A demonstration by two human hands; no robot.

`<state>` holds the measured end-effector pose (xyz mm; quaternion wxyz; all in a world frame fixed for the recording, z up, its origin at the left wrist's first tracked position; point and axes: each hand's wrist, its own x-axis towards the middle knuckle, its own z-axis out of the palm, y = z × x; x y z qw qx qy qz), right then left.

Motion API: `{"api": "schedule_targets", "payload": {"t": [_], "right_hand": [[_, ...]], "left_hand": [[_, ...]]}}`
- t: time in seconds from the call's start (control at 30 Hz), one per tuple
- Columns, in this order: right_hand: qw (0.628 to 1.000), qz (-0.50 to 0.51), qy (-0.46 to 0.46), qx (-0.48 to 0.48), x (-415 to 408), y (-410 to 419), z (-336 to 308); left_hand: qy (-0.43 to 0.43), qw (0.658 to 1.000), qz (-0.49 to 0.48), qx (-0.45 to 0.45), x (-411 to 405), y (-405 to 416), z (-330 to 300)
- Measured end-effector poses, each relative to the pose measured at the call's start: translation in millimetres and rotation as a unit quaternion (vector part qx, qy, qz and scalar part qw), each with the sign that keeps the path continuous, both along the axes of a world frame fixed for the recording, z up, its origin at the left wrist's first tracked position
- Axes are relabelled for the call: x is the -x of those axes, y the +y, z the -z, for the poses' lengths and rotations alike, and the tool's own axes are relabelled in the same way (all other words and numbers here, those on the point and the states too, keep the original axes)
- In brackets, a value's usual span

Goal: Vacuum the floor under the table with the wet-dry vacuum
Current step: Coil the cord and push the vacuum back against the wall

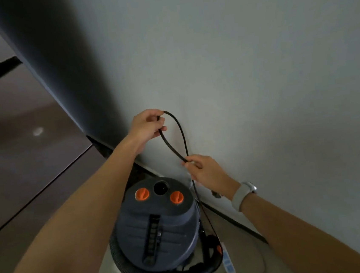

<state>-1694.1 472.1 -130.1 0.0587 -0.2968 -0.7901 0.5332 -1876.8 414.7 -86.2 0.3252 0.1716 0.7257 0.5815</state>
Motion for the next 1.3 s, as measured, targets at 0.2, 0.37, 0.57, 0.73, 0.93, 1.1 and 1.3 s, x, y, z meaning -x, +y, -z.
{"api": "schedule_targets", "payload": {"t": [0.2,0.37,0.57,0.73,0.93,1.1,1.3], "right_hand": [[0.991,-0.092,-0.095,0.021,40,-70,82],[0.983,-0.138,-0.119,-0.007,76,-130,133],[0.963,-0.193,-0.168,-0.084,81,-188,175],[0.924,-0.279,-0.211,-0.154,54,-216,189],[0.889,-0.327,-0.244,-0.210,30,-215,207],[0.949,-0.183,-0.186,-0.179,27,-181,211],[0.944,-0.176,-0.207,-0.185,29,-153,204]], "left_hand": [[-0.017,0.989,-0.139,0.040,50,-92,90],[-0.058,0.965,-0.245,0.075,83,-176,157],[-0.126,0.935,-0.267,0.198,91,-249,250],[-0.168,0.909,-0.255,0.283,41,-286,308],[-0.187,0.895,-0.258,0.313,16,-296,336],[-0.259,0.919,-0.262,0.139,40,-241,300],[-0.279,0.903,-0.306,0.114,55,-204,300]]}}
